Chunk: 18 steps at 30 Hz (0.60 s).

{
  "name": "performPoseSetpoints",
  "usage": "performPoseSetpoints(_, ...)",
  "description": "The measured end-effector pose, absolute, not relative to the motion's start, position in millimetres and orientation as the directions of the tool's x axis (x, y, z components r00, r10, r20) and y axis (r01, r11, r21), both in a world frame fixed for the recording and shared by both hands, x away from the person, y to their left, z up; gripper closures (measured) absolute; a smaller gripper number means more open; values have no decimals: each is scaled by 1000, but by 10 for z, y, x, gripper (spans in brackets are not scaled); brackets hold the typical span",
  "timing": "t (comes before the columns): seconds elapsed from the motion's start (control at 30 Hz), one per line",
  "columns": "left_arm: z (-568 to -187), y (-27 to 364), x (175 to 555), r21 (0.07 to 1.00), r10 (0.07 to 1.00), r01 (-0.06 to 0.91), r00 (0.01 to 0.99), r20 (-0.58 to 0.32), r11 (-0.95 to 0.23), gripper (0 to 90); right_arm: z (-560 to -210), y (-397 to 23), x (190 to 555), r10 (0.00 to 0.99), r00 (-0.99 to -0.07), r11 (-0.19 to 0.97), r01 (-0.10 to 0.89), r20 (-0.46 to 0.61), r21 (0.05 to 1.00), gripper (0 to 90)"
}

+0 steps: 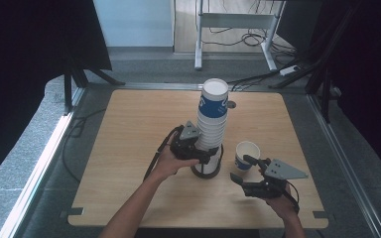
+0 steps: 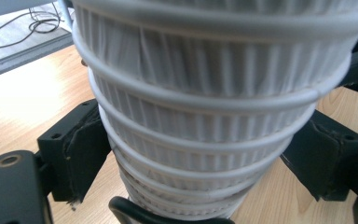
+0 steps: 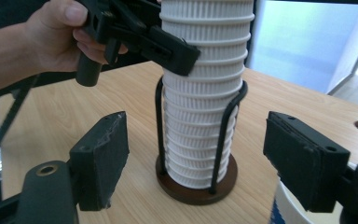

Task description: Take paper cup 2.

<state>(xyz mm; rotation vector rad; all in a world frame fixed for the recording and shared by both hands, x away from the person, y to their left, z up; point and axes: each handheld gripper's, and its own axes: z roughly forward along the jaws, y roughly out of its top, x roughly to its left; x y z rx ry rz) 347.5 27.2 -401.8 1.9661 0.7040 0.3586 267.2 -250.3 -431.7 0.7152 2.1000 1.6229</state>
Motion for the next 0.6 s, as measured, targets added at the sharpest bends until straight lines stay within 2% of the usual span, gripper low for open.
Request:
performPoseSetpoints(0.27,-4024,276,3474,879,612,323,789,-46,-351,133,-4076,-2446,2802,597,-802,229,153,-14,961,234)
performPoseSetpoints(0.6,-4019,272,3464,876,616,328,786,-45,-354,134,-3525,-2395,3034,545,-838,222,112,-28,969,229)
